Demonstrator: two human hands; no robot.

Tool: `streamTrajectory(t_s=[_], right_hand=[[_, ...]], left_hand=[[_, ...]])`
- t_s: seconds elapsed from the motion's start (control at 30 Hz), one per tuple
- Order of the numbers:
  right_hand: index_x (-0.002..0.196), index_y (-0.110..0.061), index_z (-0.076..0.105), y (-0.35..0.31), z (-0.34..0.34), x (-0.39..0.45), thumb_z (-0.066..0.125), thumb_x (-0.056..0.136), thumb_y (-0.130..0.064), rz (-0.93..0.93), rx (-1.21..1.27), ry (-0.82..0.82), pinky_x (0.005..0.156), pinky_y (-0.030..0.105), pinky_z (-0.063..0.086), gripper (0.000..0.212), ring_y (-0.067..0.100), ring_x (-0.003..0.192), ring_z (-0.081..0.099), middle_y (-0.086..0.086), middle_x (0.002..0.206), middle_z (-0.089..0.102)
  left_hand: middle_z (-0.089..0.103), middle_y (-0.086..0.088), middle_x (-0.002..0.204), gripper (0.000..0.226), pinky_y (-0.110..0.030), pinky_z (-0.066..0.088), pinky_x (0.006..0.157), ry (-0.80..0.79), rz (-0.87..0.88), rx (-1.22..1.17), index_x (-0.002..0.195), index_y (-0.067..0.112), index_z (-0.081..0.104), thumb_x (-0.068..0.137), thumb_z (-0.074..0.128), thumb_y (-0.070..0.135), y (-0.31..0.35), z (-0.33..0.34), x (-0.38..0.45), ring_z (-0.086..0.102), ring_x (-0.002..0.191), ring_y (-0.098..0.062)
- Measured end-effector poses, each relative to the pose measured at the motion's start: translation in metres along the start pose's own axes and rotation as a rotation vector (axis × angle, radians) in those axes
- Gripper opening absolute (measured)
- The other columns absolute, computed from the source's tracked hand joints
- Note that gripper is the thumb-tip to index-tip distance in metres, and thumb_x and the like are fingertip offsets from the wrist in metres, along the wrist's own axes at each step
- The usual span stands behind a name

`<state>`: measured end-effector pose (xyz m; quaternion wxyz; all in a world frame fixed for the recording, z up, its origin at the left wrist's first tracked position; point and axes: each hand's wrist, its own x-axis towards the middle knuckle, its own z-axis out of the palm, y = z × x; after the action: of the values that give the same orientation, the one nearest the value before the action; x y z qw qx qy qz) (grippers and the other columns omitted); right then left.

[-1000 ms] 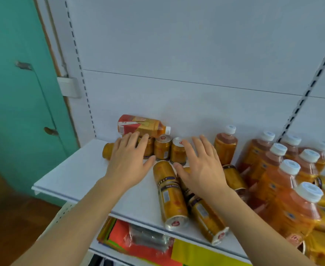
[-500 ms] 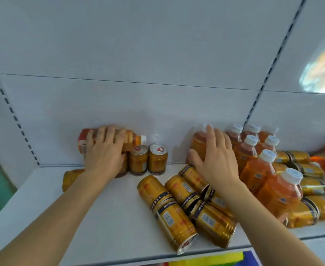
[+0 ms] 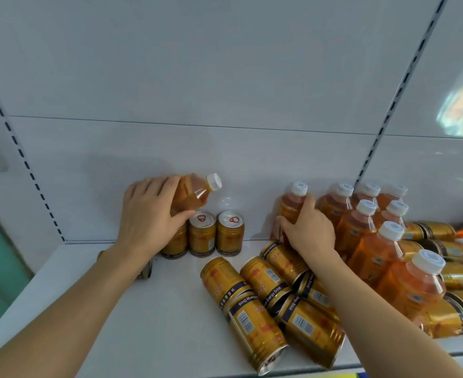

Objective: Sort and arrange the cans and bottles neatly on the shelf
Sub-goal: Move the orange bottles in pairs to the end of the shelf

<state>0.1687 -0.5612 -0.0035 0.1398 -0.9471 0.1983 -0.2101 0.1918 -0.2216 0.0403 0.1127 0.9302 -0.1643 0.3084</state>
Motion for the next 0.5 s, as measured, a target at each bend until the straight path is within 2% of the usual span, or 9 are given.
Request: streamTrajectory(t_s=[0.07,0.13,0.23,0.33,0.4,0.5], right_hand=[[0.141,-0.019,0.038,-0.001,-0.006,-0.002,0.069,0.092,-0.062,-0.033,0.024,0.019,0.061,0.041,0.059,0.072,0.024,0.075,0.068,0.001,0.091,0.068],[0.147,-0.023,0.036,-0.004,-0.016,-0.008,0.067,0.092,-0.061,-0.094,0.056,0.070,0.062,0.041,0.059,0.074,0.022,0.075,0.067,-0.001,0.092,0.068],[0.155,-0.026,0.029,-0.016,-0.048,-0.016,0.071,0.091,-0.057,-0.175,0.212,0.149,0.070,0.045,0.061,0.083,0.027,0.085,0.071,0.003,0.106,0.072],[0.150,-0.031,0.028,-0.032,-0.086,-0.027,0.077,0.087,-0.051,-0.215,0.405,0.153,0.076,0.048,0.061,0.082,0.027,0.092,0.070,0.002,0.115,0.069],[0.149,-0.032,0.030,-0.040,-0.103,-0.038,0.078,0.087,-0.049,-0.264,0.496,0.129,0.076,0.037,0.057,0.080,0.017,0.092,0.067,-0.006,0.113,0.066],[0.155,-0.035,0.033,-0.046,-0.119,-0.058,0.076,0.092,-0.047,-0.340,0.584,0.034,0.072,0.014,0.051,0.078,-0.002,0.094,0.065,-0.022,0.108,0.064]], left_hand=[[0.066,-0.001,0.130,0.074,-0.051,0.051,0.100,0.014,-0.086,-0.180,0.139,0.025,0.053,0.082,0.079,0.064,0.010,-0.011,0.001,0.061,0.117,-0.027],[0.066,0.004,0.129,0.070,-0.045,0.056,0.095,0.037,-0.153,-0.377,0.139,0.029,0.053,0.083,0.077,0.064,0.021,-0.022,0.000,0.063,0.114,-0.021],[0.067,0.010,0.133,0.069,-0.035,0.057,0.093,0.030,-0.194,-0.605,0.143,0.035,0.050,0.086,0.071,0.067,0.034,-0.035,0.002,0.064,0.114,-0.012],[0.070,0.013,0.128,0.072,-0.035,0.057,0.094,-0.054,-0.280,-0.875,0.145,0.036,0.043,0.085,0.071,0.063,0.051,-0.047,0.005,0.069,0.111,-0.008],[0.073,0.015,0.118,0.068,-0.040,0.058,0.097,-0.118,-0.321,-1.062,0.141,0.035,0.046,0.084,0.071,0.060,0.067,-0.052,0.004,0.072,0.105,-0.006],[0.076,0.002,0.120,0.059,-0.050,0.059,0.099,-0.218,-0.343,-1.332,0.140,0.028,0.054,0.091,0.072,0.054,0.088,-0.056,-0.003,0.075,0.109,-0.017]])
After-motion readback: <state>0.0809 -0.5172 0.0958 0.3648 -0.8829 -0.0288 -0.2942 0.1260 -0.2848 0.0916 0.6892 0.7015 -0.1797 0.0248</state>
